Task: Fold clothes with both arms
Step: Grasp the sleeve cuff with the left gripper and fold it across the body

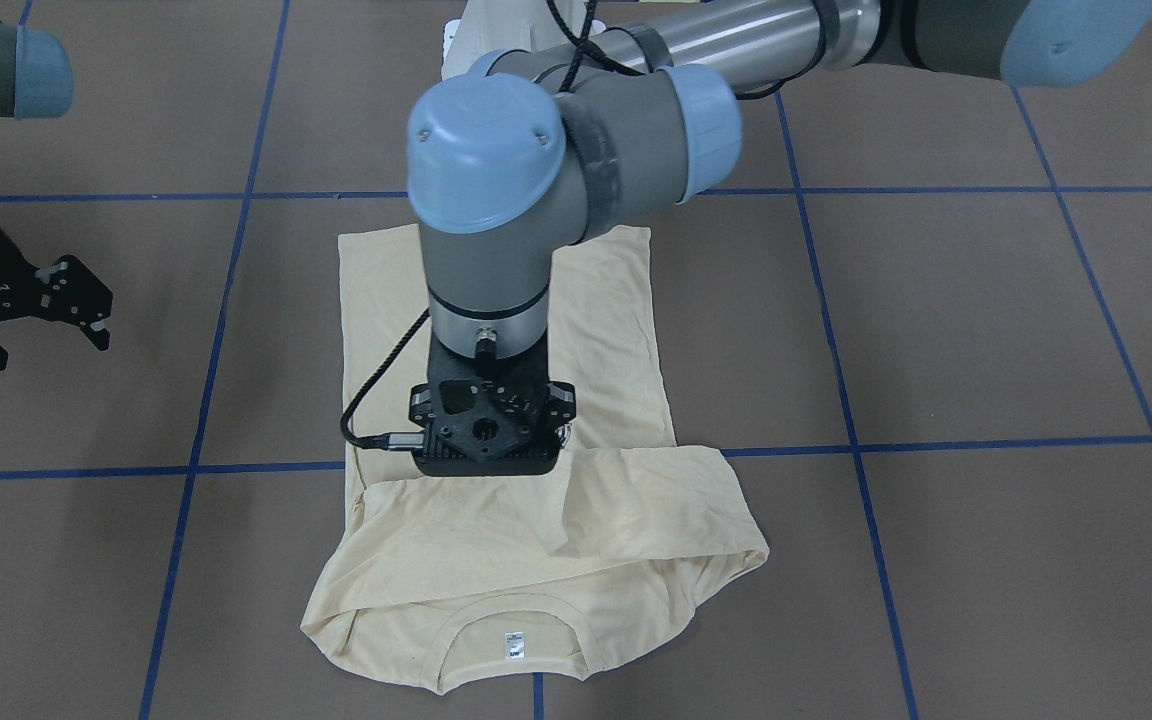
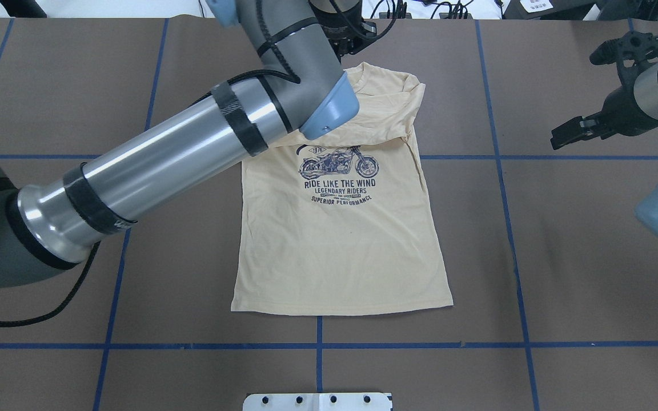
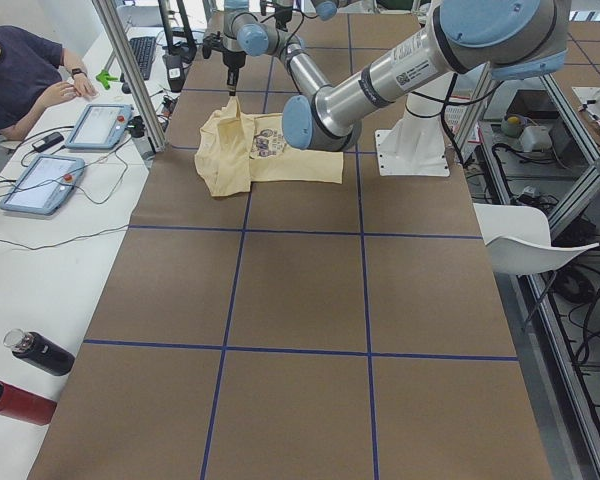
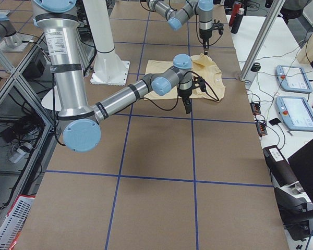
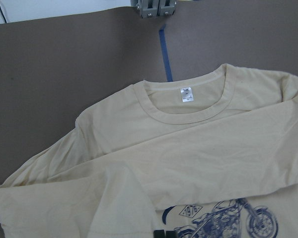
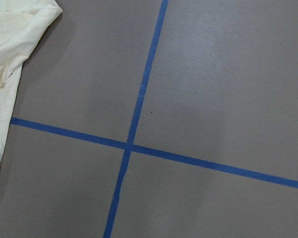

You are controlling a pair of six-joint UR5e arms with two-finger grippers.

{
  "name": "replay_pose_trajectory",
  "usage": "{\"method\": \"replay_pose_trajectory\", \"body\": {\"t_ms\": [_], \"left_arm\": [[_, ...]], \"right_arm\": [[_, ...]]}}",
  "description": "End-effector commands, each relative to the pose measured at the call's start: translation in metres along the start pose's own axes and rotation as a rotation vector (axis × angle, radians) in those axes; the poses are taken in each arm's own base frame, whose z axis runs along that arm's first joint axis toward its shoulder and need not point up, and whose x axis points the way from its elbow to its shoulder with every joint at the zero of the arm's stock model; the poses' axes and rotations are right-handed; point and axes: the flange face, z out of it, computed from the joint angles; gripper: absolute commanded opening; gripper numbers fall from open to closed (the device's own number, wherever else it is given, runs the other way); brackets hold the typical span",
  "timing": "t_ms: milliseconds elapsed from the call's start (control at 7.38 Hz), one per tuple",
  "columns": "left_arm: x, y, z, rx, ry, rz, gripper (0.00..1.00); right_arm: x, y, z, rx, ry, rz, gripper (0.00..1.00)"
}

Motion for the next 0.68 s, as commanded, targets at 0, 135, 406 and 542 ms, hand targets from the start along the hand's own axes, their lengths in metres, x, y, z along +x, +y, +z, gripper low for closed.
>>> {"method": "replay_pose_trajectory", "body": {"t_ms": [0,135,406,542], "left_arm": [[0.053,0.031,0.046,0.007,-0.018,-0.073,0.00],[0.077,0.045,0.062,-0.009,-0.007,-0.152,0.00],[0.097,0.064,0.077,0.011,0.021,-0.253,0.00],[0.104,0.066,0.073,0.031,0.069,-0.304,0.57]], "right_arm": [[0.000,0.000,0.000,0.001,-0.001,0.001,1.00],[-0.002,0.000,-0.002,0.000,-0.007,0.000,1.00],[-0.005,0.000,-0.004,0.000,-0.018,0.011,1.00],[-0.006,0.000,-0.005,0.003,-0.020,0.021,1.00]]}}
